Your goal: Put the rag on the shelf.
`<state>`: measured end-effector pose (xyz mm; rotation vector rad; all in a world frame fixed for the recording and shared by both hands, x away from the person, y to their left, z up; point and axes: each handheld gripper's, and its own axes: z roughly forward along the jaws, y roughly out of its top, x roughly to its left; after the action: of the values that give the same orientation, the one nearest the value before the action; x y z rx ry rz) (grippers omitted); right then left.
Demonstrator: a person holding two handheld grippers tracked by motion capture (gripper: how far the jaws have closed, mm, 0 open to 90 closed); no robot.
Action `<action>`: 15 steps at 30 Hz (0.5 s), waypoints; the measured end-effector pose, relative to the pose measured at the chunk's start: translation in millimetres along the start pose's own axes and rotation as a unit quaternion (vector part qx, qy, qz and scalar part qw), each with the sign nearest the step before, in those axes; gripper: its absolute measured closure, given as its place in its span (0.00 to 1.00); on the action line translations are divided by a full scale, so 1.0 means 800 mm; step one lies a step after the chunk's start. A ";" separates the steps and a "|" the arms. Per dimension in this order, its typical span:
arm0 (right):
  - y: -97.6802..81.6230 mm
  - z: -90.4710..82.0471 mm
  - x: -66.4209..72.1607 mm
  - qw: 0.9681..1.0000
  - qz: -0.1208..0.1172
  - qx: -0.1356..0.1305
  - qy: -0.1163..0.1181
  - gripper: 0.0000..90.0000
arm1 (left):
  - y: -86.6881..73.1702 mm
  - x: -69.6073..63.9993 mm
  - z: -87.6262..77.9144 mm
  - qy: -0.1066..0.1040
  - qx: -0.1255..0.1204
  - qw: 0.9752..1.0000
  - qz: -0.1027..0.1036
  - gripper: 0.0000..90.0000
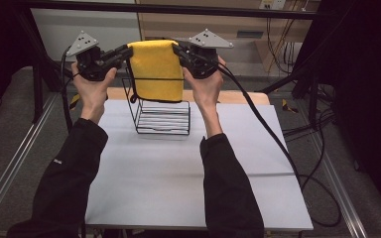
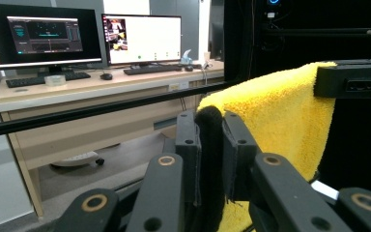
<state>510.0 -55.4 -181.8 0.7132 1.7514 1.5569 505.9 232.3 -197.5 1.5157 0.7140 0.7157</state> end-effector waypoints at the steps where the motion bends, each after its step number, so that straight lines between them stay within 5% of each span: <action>1: -0.001 -0.001 0.001 1.000 -0.003 0.000 0.001 0.93 | -0.001 -0.001 -0.001 -0.002 0.000 1.000 0.001 0.88; 15: -0.011 -0.019 0.014 0.999 -0.020 0.015 0.020 0.93 | -0.013 -0.010 -0.018 -0.011 0.019 1.000 0.007 0.88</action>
<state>491.3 -57.2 -190.9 0.6619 1.8103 1.5309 489.5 235.3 -207.5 1.5627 0.7047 0.6971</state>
